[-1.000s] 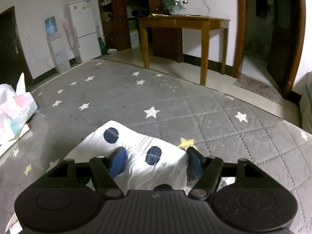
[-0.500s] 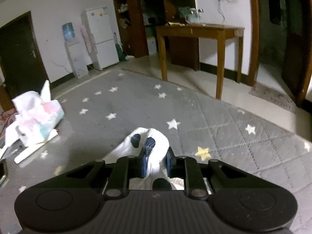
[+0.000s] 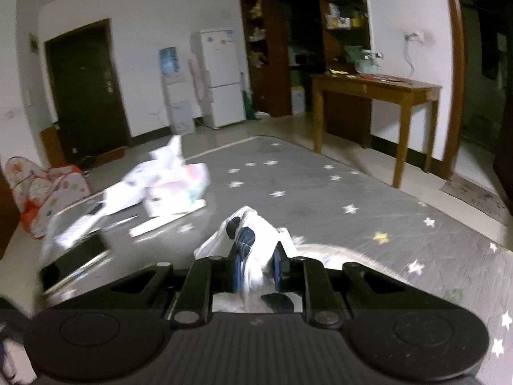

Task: Fold clothes

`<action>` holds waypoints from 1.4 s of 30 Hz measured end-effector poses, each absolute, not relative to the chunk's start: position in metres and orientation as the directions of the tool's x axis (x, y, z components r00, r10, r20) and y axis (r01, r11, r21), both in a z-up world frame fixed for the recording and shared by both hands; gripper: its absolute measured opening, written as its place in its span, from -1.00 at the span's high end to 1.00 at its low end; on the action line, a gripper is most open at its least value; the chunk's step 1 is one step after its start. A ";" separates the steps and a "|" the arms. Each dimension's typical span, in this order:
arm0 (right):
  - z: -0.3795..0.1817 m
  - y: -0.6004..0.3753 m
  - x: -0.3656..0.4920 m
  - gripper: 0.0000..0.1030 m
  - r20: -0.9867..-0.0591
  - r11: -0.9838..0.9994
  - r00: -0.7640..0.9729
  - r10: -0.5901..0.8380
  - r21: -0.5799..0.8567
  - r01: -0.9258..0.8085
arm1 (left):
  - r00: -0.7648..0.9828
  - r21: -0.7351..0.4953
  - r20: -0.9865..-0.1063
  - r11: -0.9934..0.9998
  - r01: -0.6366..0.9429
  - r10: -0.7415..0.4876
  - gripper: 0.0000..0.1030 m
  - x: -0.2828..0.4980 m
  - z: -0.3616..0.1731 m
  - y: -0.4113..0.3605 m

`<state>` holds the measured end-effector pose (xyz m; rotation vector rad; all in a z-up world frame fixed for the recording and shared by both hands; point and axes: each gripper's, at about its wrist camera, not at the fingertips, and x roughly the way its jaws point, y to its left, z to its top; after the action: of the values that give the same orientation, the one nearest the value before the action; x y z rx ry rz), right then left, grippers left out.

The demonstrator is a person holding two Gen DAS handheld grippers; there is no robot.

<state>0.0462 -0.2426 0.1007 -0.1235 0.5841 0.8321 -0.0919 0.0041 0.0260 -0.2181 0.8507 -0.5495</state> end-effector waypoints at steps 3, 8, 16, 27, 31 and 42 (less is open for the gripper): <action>0.105 -0.246 0.006 0.67 -0.529 0.643 0.498 0.687 0.122 -0.756 | 0.539 -0.386 -0.662 0.853 0.352 -0.522 0.00 -0.099 0.025 0.007; 0.103 -0.253 -0.058 0.67 -0.531 0.580 0.437 0.726 0.131 -0.804 | 0.563 -0.378 -0.662 0.869 0.319 -0.495 0.00 -0.109 0.027 0.015; 0.086 -0.264 -0.131 0.51 -0.550 0.486 0.370 0.749 0.075 -0.871 | 0.634 -0.343 -0.645 0.903 0.259 -0.427 0.00 -0.112 0.043 0.031; 0.077 -0.285 -0.181 0.13 -0.608 0.448 0.303 0.734 0.099 -0.888 | 0.702 -0.309 -0.588 0.914 0.263 -0.401 -0.02 -0.110 0.069 0.041; 0.085 -0.280 -0.176 0.13 -0.584 0.493 0.357 0.729 0.085 -0.866 | 0.696 -0.304 -0.571 0.900 0.313 -0.436 -0.02 -0.108 0.075 0.028; 0.051 -0.229 -0.185 0.62 -0.681 0.454 0.389 0.621 -0.092 -0.886 | 0.690 -0.314 -0.556 0.886 0.342 -0.464 -0.02 -0.108 0.075 0.018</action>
<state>-0.1851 -0.2292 0.0509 -0.4885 0.6236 1.0074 -0.1077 0.0182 0.0751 -0.1920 0.6721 -0.4535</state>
